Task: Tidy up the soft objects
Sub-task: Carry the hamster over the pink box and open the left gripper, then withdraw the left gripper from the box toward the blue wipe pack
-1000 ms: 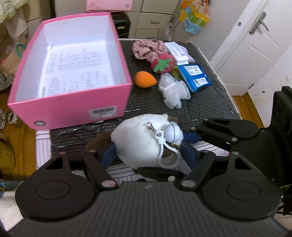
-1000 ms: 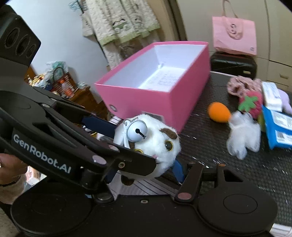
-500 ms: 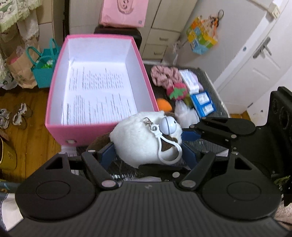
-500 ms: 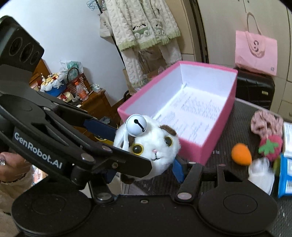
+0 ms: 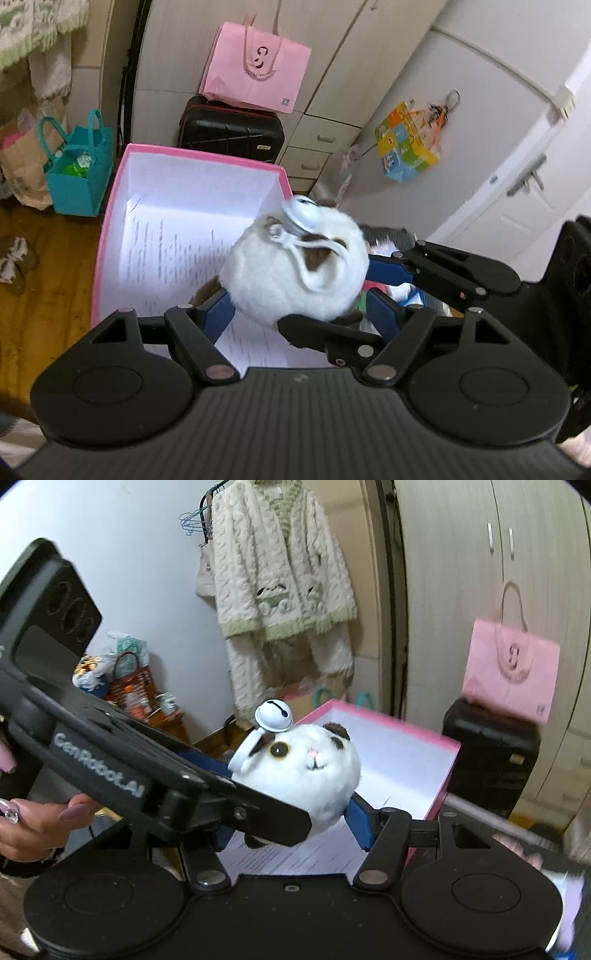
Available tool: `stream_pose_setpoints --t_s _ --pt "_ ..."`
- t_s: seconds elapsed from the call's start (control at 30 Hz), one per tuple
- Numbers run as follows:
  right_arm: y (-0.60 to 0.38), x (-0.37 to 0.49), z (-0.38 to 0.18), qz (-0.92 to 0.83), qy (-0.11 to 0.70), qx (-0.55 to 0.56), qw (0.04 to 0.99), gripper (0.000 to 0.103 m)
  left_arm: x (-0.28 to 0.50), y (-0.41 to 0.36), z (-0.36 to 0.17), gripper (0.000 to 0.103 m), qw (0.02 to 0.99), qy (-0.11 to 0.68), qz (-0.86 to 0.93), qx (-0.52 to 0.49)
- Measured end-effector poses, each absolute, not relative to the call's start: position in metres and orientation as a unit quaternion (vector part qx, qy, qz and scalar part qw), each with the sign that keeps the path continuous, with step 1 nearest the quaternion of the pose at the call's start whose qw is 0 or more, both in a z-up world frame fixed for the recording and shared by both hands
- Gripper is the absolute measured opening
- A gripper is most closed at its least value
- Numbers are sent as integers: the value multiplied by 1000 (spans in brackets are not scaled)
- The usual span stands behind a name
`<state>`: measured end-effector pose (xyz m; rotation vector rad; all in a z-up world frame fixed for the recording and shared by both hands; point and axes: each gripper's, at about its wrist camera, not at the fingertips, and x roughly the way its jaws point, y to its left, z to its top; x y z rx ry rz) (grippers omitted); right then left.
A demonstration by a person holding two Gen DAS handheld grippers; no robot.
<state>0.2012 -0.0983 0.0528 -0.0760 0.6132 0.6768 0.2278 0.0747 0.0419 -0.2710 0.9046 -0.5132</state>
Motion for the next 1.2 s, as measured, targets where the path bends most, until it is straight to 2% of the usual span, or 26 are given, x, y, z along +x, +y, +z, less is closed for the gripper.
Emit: stream_pose_setpoints --t_s 0.23,0.63,0.8,0.93,1.2 --pt "-101 276 19 320 336 -30 885 65 305 68 5 76 837 472 -221 -164" --pt "-69 314 -24 286 349 -151 879 64 363 70 -53 67 793 536 -184 -223" --pt "-59 313 -33 254 337 -199 884 62 359 67 -51 66 799 527 -184 -223" --pt "-57 302 -27 237 300 -232 895 65 350 71 -43 66 828 499 -154 -204" --pt "-95 263 2 291 315 -148 891 65 301 76 1 66 877 441 -147 -125"
